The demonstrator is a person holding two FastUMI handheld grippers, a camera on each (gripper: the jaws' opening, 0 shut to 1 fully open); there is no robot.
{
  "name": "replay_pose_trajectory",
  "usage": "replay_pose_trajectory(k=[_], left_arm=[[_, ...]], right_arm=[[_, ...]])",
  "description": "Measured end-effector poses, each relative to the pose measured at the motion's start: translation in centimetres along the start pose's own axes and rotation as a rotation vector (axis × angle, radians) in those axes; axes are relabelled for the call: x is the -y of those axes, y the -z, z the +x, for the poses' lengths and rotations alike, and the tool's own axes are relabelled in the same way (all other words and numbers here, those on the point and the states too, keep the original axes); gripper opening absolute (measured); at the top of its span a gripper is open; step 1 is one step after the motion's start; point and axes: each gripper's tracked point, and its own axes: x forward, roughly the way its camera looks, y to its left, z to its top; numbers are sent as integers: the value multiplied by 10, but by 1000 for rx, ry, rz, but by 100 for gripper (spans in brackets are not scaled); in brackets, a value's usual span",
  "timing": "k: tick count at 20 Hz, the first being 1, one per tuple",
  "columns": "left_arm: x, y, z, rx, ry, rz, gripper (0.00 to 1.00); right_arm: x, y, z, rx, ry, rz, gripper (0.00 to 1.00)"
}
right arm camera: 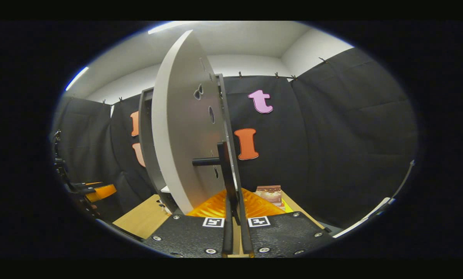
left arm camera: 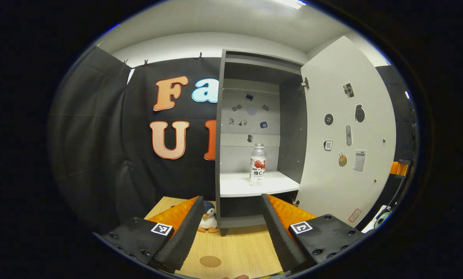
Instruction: Open the cabinet door with the right hand, grasp the bottle in the cabinet with the left hand and place it on the coaster, then close the cabinet door with the right hand.
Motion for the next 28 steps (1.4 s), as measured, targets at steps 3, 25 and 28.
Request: replay_pose_trajectory(k=[3,25,28], left_arm=[[10,-2,0,3,-1,8,95],[24,1,-7,-3,-12,-5,95],[24,2,-8,-5,-8,-6,95]], right_arm=[[9,2,2,-3,-26,7,8],[21,2,-19,13,-57,-2,0],[22,-4,-30,34,-48,1,0]])
